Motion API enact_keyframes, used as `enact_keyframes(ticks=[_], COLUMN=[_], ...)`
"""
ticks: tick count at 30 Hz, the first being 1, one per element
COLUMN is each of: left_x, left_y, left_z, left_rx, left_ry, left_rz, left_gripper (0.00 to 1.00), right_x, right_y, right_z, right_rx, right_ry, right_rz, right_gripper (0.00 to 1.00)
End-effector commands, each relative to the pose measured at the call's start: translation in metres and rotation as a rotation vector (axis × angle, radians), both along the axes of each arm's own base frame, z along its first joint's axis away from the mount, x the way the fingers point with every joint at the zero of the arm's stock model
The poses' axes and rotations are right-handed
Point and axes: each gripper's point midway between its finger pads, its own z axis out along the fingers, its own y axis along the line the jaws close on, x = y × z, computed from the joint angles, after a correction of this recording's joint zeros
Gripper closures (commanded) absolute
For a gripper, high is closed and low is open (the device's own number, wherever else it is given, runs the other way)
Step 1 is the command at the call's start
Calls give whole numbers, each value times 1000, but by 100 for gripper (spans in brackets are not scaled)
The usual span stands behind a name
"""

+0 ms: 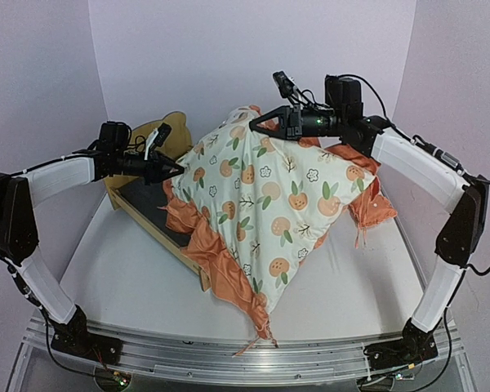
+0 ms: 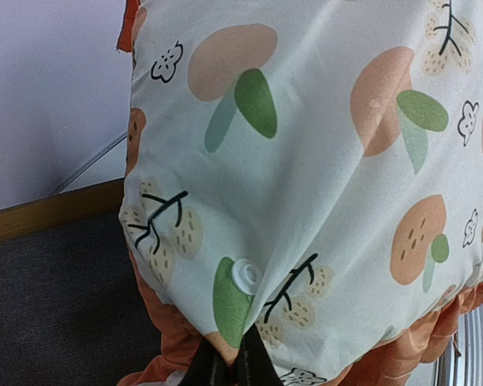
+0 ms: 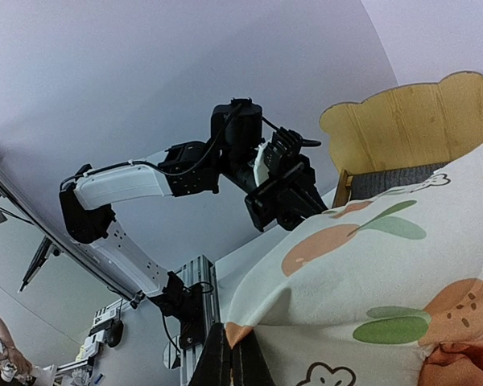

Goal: Set up the pet bed

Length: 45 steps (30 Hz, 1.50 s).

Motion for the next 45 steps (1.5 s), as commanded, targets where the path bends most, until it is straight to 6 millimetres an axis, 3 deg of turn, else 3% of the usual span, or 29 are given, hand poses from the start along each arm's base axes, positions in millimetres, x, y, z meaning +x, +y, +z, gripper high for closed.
enact_keyframes(ticks=[1, 4, 8, 9, 12, 18, 26, 31, 37, 39, 41, 45], left_x=[8, 27, 43, 42, 34, 14, -13, -26, -45, -51, -52, -46], left_y=[3, 17, 47, 53, 70, 100, 123, 136, 146, 147, 146, 138], left_z=[29, 51, 107, 128, 166, 222, 257, 297, 359, 371, 368, 333], left_rx=[0, 38, 93, 104, 149, 202, 234, 211, 167, 155, 159, 156], left_ry=[-75, -131, -277, -336, -462, -614, -661, -740, -880, -902, -884, -755], left_rz=[55, 193, 366, 396, 468, 612, 705, 776, 836, 838, 826, 777], left_gripper=[100, 100, 100, 100, 100, 100, 100, 100, 100, 100, 100, 100], right_x=[2, 12, 30, 35, 41, 56, 73, 62, 34, 28, 30, 46], right_y=[-1, -3, -9, -9, -5, 10, 22, 30, 33, 32, 32, 31], right_z=[22, 27, 44, 47, 57, 71, 83, 99, 147, 159, 156, 125], right_rx=[50, 47, 55, 58, 72, 100, 141, 181, 261, 293, 283, 202], right_ry=[-103, -139, -202, -207, -225, -249, -259, -273, -387, -415, -419, -395], right_rz=[-22, -88, -202, -225, -259, -323, -395, -380, -354, -355, -364, -433], right_gripper=[100, 100, 100, 100, 100, 100, 100, 100, 100, 100, 100, 100])
